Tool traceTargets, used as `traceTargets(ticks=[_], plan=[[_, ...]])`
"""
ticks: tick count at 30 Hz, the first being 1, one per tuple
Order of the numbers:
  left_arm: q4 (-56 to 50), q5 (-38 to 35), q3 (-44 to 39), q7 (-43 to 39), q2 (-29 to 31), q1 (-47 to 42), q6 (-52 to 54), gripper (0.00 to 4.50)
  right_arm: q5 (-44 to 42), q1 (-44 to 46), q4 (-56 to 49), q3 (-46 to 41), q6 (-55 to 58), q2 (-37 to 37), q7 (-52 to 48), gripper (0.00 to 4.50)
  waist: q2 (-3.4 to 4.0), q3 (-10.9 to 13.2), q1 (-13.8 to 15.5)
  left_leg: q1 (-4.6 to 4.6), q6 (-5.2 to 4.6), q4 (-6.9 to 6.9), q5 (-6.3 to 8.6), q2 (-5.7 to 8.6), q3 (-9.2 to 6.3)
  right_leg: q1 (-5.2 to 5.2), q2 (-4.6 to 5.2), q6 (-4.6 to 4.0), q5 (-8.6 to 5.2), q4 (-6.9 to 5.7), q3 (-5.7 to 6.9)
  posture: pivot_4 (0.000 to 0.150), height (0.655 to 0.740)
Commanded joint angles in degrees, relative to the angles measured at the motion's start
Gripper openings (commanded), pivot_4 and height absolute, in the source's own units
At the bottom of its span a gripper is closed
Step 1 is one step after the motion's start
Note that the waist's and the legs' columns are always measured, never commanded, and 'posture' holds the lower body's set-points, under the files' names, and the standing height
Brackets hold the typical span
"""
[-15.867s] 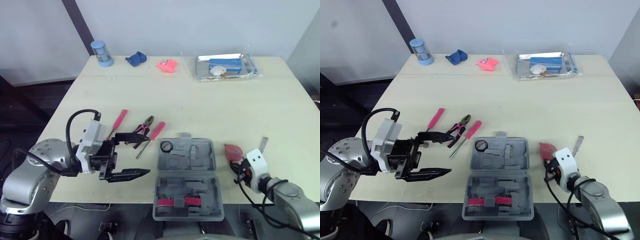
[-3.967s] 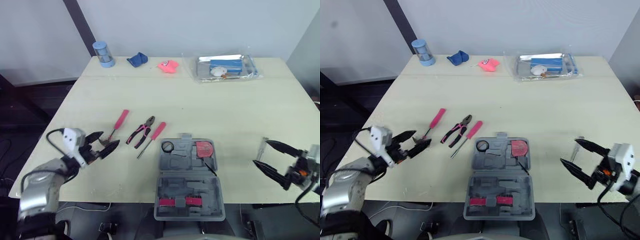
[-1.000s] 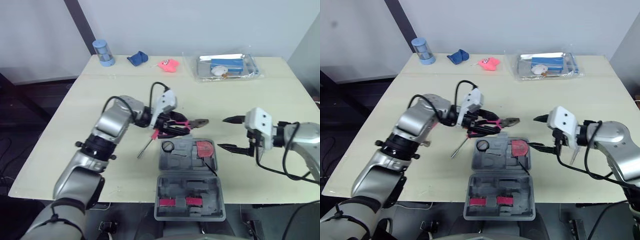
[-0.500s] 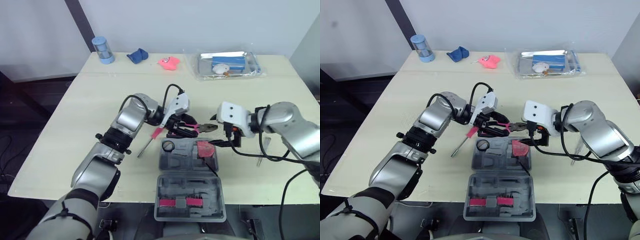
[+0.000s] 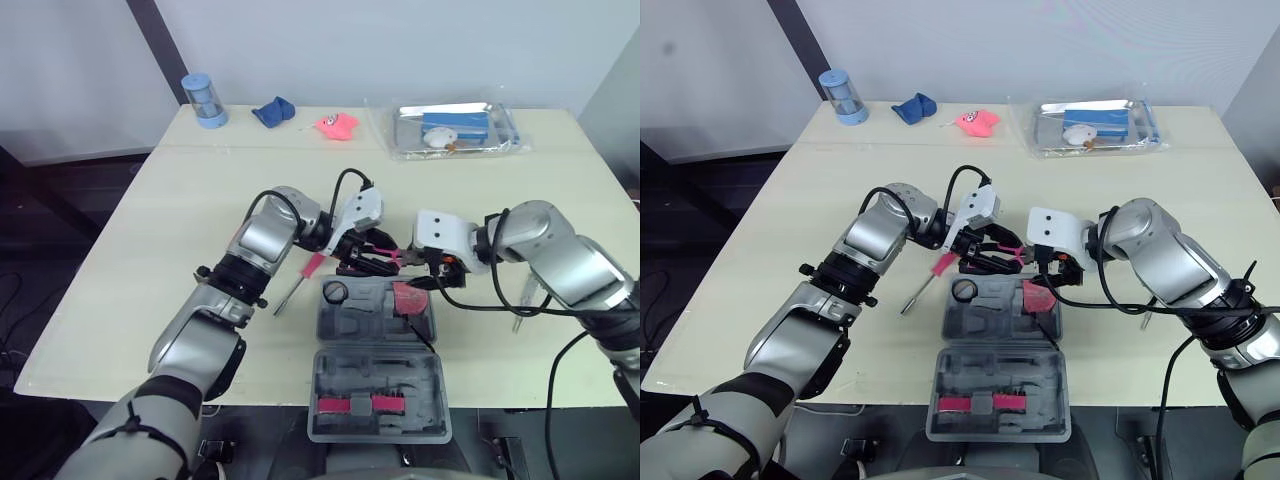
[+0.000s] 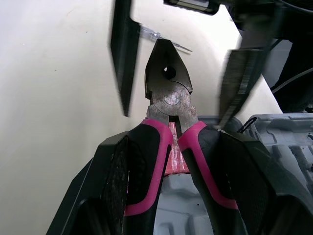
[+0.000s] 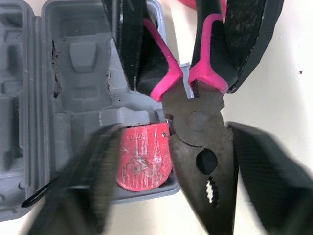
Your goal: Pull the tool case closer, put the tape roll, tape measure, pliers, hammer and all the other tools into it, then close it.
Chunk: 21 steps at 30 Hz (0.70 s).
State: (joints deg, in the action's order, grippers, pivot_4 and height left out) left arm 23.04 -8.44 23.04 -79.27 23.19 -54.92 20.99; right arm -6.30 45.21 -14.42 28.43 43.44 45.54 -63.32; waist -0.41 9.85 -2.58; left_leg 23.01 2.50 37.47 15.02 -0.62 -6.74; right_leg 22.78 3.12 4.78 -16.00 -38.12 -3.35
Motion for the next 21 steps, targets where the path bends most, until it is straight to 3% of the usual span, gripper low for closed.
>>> traceTargets(ticks=[1,2,21], plan=[[-1.13,0.02,-1.42,-0.52,0.09,-1.51,-1.23,2.39,0.85,1.10,-0.01,-1.58,-1.81,-0.48,-0.25,1.16,0.00,0.00,-0.01,0.00,0.00,0.00,0.00,0.00,0.00,0.00,0.00,0.00,0.00,0.00,0.00,0.150,0.7400],[-1.01,0.16,-1.45,-0.60,0.07,-1.49,-1.30,2.39,1.01,1.11,0.18,-1.69,-1.96,-0.61,-0.24,0.98,0.00,0.00,-0.01,-0.01,0.00,0.00,0.00,0.00,0.00,0.00,0.00,0.00,0.00,0.00,0.00,0.150,0.7400],[0.73,0.88,-1.97,-0.69,-0.52,-1.33,-2.09,2.39,1.72,0.40,0.61,-3.21,-1.81,-2.14,0.87,0.99,0.00,0.00,-0.04,-0.02,0.00,0.21,0.00,0.01,-0.01,0.02,0.00,0.00,0.00,-0.29,-0.01,0.150,0.7400]])
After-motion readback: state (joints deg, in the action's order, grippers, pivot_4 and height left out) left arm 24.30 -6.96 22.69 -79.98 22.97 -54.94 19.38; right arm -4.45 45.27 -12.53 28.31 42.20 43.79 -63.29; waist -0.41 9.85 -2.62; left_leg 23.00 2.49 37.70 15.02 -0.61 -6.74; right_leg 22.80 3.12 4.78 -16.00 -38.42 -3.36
